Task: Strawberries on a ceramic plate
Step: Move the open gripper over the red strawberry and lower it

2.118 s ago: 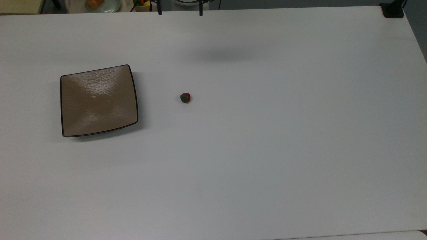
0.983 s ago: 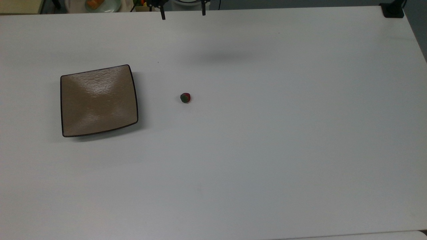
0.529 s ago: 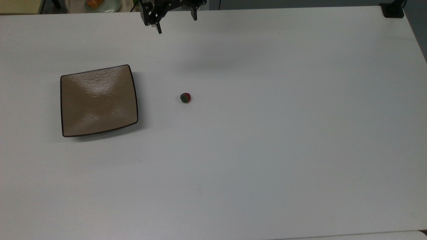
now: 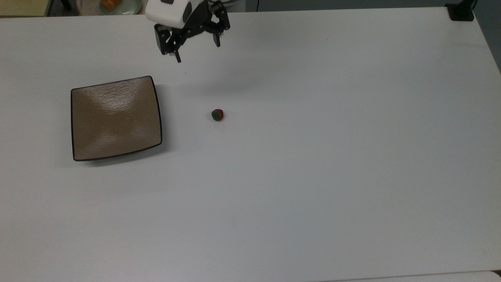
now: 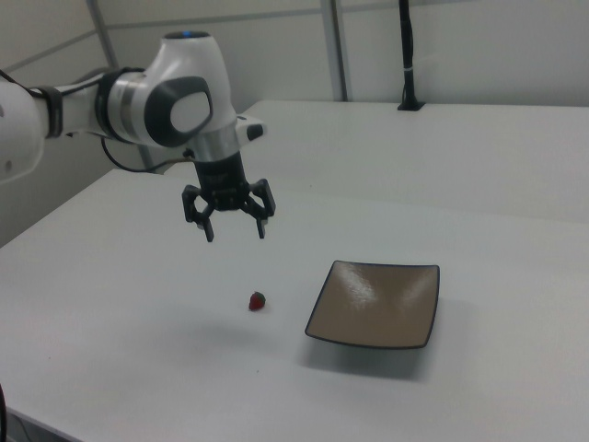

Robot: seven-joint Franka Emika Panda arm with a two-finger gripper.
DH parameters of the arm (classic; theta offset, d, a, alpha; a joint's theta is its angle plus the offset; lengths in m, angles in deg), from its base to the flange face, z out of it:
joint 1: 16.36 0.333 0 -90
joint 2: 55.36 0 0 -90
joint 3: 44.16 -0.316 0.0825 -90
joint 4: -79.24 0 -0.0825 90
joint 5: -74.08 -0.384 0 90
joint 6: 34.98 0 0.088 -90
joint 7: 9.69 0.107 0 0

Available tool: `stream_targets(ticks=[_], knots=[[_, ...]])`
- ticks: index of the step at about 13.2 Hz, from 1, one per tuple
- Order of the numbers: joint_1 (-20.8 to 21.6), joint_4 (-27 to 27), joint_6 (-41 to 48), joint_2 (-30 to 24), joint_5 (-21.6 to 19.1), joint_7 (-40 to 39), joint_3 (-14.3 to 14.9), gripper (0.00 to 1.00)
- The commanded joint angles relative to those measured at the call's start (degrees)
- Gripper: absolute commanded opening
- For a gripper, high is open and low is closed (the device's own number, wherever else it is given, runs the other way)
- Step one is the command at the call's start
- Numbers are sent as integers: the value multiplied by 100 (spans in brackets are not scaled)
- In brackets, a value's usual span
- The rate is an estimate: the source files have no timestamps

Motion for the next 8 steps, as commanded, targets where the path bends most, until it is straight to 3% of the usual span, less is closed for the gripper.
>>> stream_targets(ticks=[1, 8], knots=[[-56, -361, -664, 199, 52, -132, 39, 100], [-66, -651, -1534, 762, 70, -106, 30, 100]])
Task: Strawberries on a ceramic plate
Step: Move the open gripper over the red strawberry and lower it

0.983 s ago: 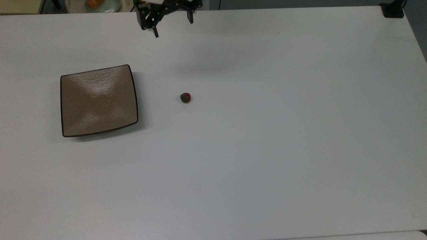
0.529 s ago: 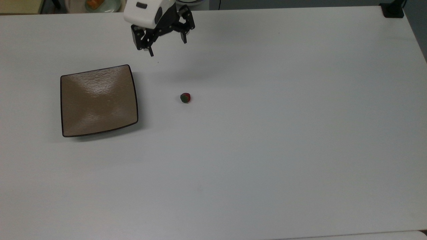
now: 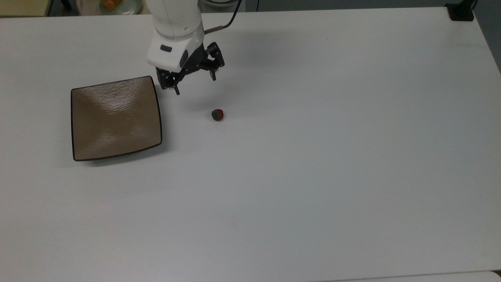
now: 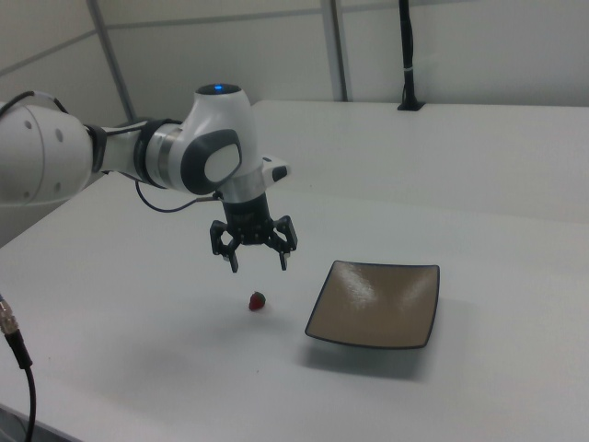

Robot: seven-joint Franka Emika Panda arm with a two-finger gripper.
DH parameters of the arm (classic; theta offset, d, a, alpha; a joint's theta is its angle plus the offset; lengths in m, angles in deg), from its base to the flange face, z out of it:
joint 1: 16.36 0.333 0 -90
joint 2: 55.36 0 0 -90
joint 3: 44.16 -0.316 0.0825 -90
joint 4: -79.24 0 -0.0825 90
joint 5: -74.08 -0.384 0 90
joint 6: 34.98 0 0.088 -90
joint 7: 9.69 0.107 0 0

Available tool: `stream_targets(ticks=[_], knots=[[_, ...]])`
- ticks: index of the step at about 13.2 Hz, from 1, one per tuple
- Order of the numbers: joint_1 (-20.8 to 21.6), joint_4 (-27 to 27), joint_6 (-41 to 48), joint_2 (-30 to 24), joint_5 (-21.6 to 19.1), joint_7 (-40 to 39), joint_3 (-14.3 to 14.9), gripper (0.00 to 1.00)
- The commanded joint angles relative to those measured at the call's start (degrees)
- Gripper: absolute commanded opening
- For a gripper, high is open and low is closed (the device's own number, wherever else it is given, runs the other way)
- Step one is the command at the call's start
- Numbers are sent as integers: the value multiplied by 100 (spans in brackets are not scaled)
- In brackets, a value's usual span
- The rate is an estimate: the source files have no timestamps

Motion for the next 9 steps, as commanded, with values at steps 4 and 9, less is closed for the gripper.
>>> stream_targets(ticks=[4, 9], knots=[[92, -304, -789, 392, 48, -19, -9, 100], [180, -304, -1141, 638, 48, -1, -44, 100]])
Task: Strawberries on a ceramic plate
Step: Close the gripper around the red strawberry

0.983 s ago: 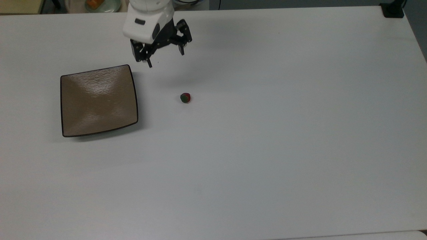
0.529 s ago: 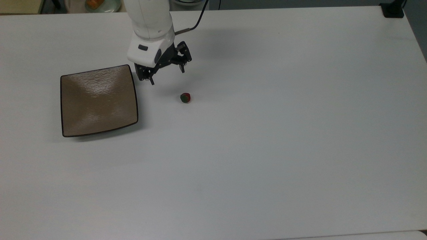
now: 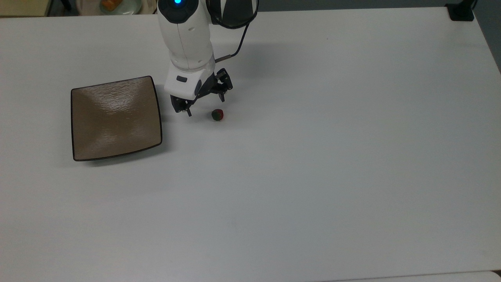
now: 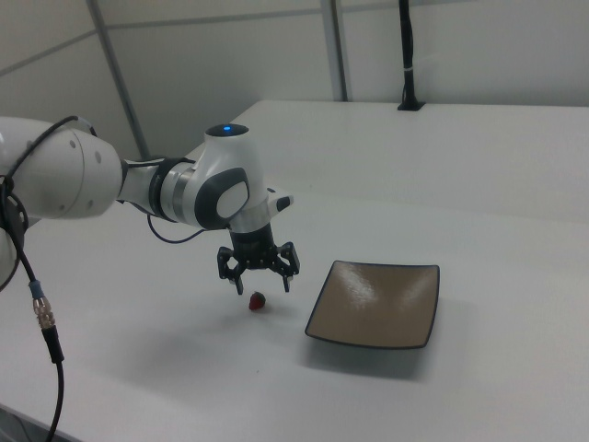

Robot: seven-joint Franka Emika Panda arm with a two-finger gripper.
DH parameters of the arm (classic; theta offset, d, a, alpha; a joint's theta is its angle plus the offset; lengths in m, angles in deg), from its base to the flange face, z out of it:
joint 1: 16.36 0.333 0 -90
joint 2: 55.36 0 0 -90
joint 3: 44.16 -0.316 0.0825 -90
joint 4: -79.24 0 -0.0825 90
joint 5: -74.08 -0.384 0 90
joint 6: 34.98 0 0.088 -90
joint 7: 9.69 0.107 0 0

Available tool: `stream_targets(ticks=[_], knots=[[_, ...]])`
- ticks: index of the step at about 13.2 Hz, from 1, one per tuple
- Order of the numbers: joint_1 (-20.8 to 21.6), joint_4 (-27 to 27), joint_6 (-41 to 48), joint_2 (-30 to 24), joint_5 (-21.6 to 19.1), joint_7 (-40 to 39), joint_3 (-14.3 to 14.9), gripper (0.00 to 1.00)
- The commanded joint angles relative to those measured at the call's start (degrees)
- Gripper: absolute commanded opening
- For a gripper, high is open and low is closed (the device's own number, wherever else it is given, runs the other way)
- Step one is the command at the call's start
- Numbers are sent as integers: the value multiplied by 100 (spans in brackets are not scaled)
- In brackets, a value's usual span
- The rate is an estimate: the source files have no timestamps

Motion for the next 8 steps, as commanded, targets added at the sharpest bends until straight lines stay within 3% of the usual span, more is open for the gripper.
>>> stream_targets(ticks=[1, 8], knots=[[92, -102, -226, -9, 48, -1, 10, 100], [232, -102, -348, 228, 57, -1, 10, 100]])
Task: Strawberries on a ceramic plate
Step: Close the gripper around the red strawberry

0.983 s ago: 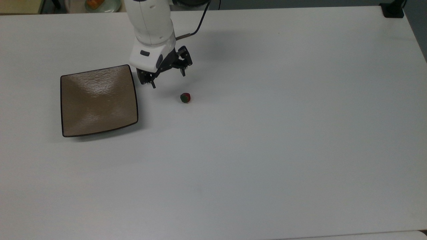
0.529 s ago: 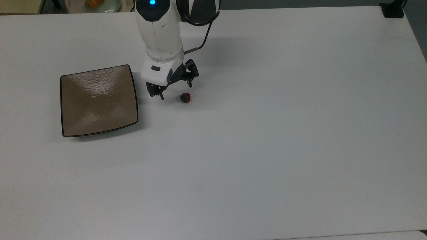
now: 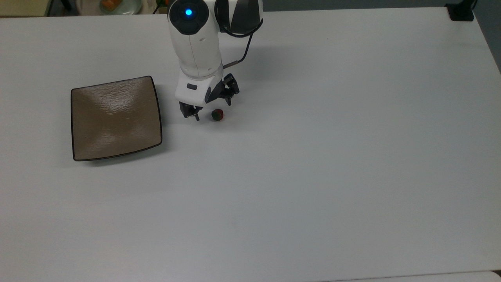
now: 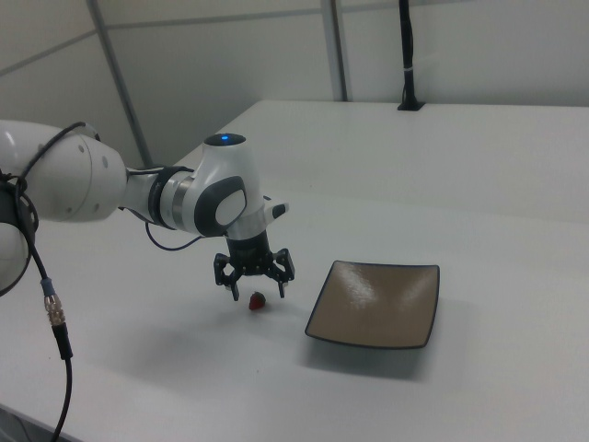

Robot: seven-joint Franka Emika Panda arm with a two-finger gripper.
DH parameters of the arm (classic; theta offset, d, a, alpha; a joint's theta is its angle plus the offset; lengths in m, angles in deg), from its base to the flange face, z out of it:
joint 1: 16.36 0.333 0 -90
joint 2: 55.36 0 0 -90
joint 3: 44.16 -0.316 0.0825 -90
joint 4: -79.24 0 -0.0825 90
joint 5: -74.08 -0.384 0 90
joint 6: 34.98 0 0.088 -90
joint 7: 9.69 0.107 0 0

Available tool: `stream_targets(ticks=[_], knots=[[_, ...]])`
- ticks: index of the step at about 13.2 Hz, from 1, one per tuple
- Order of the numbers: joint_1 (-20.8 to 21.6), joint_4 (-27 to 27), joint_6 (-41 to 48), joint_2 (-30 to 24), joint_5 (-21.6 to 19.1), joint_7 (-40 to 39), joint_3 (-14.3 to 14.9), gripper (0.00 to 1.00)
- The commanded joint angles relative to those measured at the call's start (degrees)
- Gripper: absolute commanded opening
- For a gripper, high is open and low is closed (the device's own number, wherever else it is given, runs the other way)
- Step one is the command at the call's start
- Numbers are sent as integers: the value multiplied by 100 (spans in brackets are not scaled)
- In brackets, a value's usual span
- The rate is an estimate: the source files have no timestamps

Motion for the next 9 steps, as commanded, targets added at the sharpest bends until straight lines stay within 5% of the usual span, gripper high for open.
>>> stream_targets(ticks=[1, 6, 9], knots=[[151, -97, -247, 85, 57, 7, 31, 100], [160, -141, -265, 112, 303, -1, 23, 67], [161, -132, -265, 112, 294, -1, 23, 57]])
